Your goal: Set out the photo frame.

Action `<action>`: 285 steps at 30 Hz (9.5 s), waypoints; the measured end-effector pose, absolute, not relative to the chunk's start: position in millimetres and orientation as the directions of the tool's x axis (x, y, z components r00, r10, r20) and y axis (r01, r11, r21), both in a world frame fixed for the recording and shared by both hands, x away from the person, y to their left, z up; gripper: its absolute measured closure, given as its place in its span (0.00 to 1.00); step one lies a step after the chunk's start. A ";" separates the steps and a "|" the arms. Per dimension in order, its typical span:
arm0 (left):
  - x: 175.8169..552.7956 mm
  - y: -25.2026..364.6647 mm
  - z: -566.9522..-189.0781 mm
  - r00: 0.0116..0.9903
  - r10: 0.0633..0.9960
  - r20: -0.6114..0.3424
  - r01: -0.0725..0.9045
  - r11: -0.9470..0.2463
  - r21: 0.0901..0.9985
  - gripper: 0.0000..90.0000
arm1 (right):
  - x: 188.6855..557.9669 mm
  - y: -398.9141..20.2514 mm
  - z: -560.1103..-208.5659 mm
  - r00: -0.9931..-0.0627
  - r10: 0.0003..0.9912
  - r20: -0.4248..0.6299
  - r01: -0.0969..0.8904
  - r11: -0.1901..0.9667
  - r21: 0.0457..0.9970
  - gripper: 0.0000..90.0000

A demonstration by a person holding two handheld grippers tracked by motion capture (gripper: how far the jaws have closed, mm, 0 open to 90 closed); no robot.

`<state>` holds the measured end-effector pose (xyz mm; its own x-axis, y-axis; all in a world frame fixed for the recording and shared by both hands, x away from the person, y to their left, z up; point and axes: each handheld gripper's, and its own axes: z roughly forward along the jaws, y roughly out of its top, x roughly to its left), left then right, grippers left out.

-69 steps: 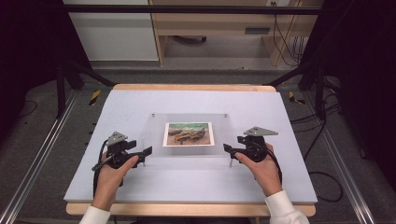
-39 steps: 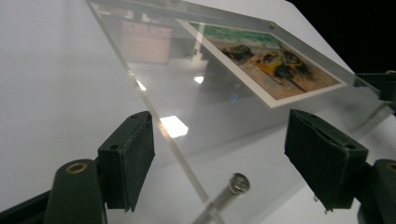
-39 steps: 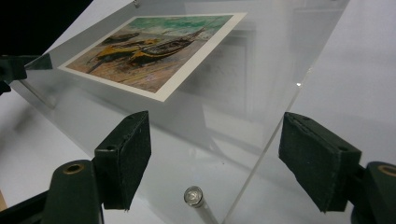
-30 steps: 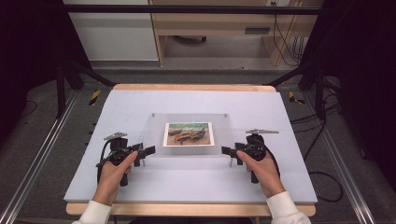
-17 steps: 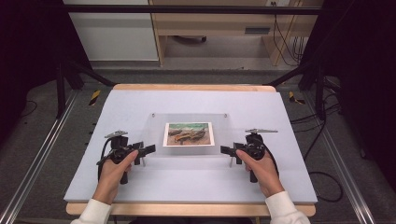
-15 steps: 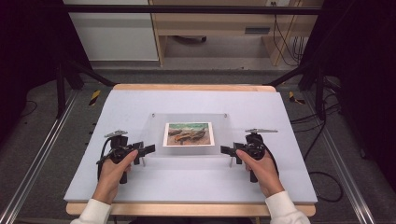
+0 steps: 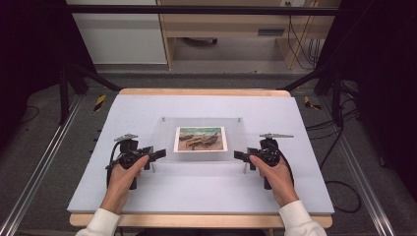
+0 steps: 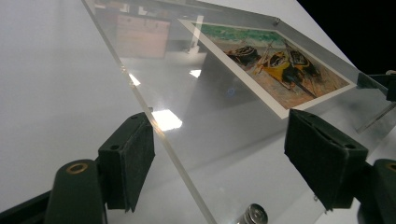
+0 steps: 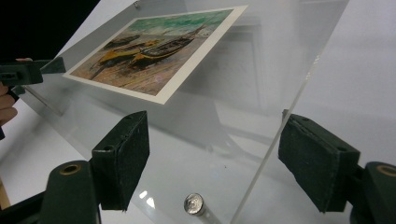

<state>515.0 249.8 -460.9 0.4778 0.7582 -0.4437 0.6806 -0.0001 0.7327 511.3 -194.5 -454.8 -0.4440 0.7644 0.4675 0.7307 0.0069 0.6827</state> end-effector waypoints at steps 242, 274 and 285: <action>410.5 244.3 -442.1 0.508 0.852 -0.127 0.538 -0.199 0.819 0.75 | 403.5 -204.1 -444.2 -0.507 0.846 0.164 0.547 0.168 0.820 0.83; 402.7 242.3 -444.0 0.527 0.846 -0.083 0.539 -0.257 0.802 0.74 | 396.0 -205.2 -444.1 -0.520 0.839 0.160 0.537 0.176 0.825 0.82; 400.7 241.1 -444.8 0.524 0.849 -0.071 0.533 -0.262 0.804 0.74 | 394.7 -205.7 -444.6 -0.524 0.837 0.156 0.536 0.182 0.824 0.82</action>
